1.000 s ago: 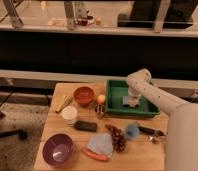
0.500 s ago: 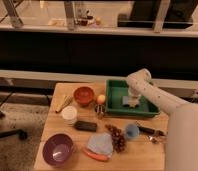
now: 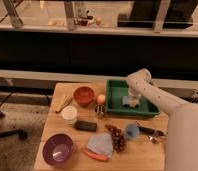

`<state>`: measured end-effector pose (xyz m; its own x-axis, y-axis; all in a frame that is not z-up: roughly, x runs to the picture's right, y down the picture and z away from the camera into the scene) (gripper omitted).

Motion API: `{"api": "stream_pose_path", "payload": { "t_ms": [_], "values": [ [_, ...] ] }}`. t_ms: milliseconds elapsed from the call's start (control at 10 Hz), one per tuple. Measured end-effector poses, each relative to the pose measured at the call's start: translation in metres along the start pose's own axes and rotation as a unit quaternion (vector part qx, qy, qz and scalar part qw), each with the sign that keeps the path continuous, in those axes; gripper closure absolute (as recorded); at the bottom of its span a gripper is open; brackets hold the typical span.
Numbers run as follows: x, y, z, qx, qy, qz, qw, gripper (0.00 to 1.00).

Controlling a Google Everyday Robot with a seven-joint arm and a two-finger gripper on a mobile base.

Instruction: Wipe tray with sponge

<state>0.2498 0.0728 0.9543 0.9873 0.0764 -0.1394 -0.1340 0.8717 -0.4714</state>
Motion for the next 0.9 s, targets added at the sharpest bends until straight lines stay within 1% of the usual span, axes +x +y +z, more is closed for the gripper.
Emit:
{"api": "stream_pose_path", "payload": {
  "t_ms": [100, 200, 300, 400, 500, 700, 800, 900],
  "values": [
    [0.0000, 0.0000, 0.0000, 0.000, 0.000, 0.000, 1.0000, 0.94],
    [0.0000, 0.0000, 0.0000, 0.000, 0.000, 0.000, 1.0000, 0.90],
    [0.0000, 0.0000, 0.0000, 0.000, 0.000, 0.000, 1.0000, 0.82],
    [0.0000, 0.0000, 0.0000, 0.000, 0.000, 0.000, 1.0000, 0.70],
    [0.0000, 0.0000, 0.0000, 0.000, 0.000, 0.000, 1.0000, 0.61],
    [0.0000, 0.0001, 0.0001, 0.000, 0.000, 0.000, 1.0000, 0.39],
    [0.0000, 0.0002, 0.0001, 0.000, 0.000, 0.000, 1.0000, 0.29],
    [0.0000, 0.0003, 0.0001, 0.000, 0.000, 0.000, 1.0000, 0.23]
  ]
}}
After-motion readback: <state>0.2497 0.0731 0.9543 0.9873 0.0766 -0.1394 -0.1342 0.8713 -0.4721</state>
